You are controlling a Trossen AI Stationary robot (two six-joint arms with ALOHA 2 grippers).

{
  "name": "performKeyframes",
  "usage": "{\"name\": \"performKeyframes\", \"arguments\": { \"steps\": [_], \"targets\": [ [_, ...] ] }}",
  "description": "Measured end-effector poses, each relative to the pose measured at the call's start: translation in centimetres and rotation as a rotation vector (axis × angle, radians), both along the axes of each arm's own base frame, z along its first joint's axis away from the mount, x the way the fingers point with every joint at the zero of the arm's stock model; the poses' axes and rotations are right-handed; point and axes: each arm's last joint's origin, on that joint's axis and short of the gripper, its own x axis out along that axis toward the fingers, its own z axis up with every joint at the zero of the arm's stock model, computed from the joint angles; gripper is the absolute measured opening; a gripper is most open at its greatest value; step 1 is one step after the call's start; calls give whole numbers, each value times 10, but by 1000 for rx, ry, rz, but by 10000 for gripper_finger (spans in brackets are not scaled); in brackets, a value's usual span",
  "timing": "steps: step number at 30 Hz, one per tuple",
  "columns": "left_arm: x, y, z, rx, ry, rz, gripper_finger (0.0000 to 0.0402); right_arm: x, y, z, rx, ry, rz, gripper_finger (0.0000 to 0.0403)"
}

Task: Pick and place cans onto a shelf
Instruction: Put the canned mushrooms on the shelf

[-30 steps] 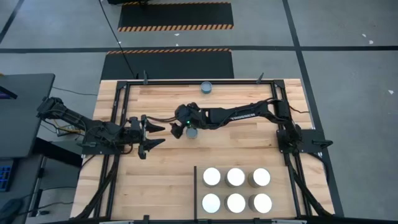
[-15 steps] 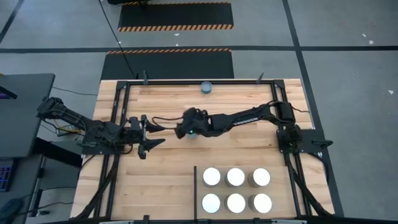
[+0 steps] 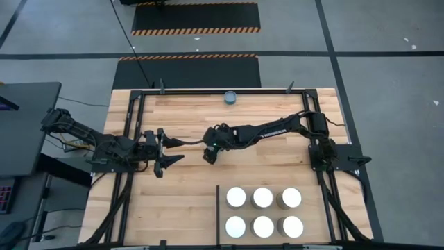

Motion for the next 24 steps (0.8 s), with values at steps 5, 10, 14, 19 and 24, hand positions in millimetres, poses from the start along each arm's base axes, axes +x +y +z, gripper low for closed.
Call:
{"name": "performKeyframes", "arguments": {
  "steps": [5, 10, 14, 19, 24],
  "targets": [
    [0, 0, 0, 0, 0, 0, 256, -9, 4, -27, -31, 3, 123, 351],
    [0, 0, 0, 0, -1, 0, 256, -12, 7, -38, -91, -42, 181, 372],
    [0, 0, 0, 0, -1, 0, 256, -13, 6, -40, -130, -36, 194, 393],
    [0, 0, 0, 0, -1, 0, 256, -16, -2, -44, -141, -1, 180, 398],
    [0, 0, 0, 0, -1, 1, 256, -23, -8, -53, -100, 24, 171, 386]
  ]
}}
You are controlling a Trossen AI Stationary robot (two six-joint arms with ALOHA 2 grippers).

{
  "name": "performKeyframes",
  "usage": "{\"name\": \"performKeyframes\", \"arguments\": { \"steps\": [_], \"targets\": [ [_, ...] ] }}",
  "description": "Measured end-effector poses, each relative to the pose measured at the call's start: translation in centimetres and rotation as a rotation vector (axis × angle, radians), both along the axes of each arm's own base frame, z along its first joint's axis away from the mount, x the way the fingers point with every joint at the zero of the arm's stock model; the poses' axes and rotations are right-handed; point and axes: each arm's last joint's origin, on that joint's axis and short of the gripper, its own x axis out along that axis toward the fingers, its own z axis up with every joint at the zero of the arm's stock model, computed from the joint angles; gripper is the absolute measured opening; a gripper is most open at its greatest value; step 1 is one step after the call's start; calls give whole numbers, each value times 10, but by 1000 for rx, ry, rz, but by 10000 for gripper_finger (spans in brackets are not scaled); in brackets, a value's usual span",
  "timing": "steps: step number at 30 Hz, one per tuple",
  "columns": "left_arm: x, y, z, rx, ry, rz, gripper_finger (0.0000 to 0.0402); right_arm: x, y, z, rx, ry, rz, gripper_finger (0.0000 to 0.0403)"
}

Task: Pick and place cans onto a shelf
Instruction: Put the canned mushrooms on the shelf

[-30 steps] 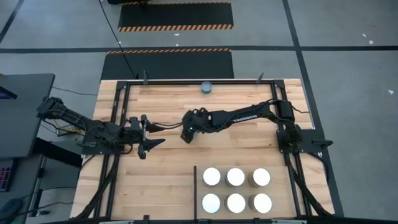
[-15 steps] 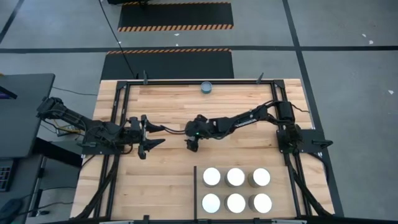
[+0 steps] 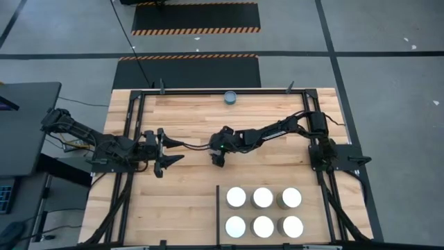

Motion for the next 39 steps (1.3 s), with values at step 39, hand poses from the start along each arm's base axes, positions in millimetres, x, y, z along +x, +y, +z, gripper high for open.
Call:
{"name": "performKeyframes", "arguments": {
  "steps": [39],
  "targets": [
    [0, 0, 0, -1, -1, -1, 256, -69, 22, 189, -107, -312, 166, 295]
  ]
}}
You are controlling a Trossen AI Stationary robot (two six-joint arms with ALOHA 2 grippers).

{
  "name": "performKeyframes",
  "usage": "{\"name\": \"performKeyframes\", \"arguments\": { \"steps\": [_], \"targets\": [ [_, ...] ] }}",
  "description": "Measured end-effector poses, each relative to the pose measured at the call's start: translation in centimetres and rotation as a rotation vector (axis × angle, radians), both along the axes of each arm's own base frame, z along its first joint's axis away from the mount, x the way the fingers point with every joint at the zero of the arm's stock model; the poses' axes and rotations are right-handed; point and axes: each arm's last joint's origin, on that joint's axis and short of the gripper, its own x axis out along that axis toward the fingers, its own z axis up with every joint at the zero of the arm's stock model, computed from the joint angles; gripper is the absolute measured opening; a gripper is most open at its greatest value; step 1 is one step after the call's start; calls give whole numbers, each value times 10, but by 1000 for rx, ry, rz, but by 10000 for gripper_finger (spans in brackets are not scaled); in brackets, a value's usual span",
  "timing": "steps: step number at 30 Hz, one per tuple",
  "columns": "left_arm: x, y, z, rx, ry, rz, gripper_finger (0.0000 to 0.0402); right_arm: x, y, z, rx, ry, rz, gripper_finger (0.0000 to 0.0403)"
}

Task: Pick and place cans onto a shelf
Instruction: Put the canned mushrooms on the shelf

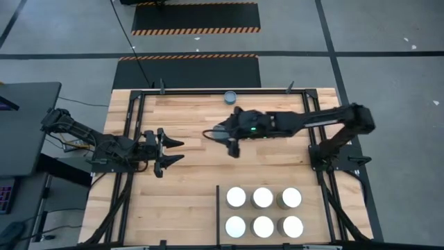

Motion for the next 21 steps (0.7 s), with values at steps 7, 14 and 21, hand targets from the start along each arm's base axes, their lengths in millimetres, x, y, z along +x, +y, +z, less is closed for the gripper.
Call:
{"name": "performKeyframes", "arguments": {
  "steps": [7, 14, 21],
  "targets": [
    [0, 0, 0, 0, 0, 0, 256, -54, 30, 41, -5, 0, 104, 295],
    [0, 0, 0, 0, 0, 0, 256, -113, 61, 74, 17, -49, 225, 295],
    [0, 0, 0, 0, 0, 0, 256, -169, 67, 82, 177, 47, 222, 295]
  ]
}}
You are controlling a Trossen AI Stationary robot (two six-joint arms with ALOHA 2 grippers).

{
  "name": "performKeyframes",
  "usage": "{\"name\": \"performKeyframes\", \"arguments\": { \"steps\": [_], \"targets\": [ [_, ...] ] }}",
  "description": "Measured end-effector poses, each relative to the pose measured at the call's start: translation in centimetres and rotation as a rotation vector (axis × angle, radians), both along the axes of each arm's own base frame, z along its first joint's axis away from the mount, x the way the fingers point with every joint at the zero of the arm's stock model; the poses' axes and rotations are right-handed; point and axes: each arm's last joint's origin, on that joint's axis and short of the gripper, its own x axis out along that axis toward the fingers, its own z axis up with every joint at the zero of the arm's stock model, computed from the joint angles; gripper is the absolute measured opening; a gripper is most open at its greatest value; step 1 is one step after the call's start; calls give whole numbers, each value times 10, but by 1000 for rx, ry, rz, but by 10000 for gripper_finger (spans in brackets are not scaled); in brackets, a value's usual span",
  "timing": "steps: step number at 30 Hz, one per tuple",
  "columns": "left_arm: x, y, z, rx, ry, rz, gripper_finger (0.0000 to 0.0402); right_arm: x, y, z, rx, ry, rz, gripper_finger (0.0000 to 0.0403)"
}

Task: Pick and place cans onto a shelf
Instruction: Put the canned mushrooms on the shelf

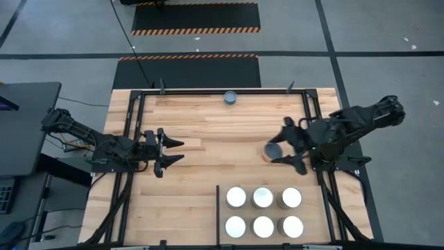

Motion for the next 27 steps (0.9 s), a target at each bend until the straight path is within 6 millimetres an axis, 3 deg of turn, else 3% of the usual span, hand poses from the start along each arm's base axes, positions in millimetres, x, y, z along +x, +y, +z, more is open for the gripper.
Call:
{"name": "performKeyframes", "arguments": {
  "steps": [4, 13, 18, 27],
  "targets": [
    [0, 0, 0, 0, 0, 0, 256, -26, 0, -3, 52, 105, -2, 295],
    [0, 0, 0, 0, 0, 0, 256, -70, 9, 2, 297, 231, 208, 295],
    [0, 0, 0, 0, 0, 0, 256, -78, 26, -1, 375, 332, 286, 295],
    [0, 0, 0, 0, 0, 0, 256, -77, 77, -20, 398, 550, 300, 295]
  ]
}}
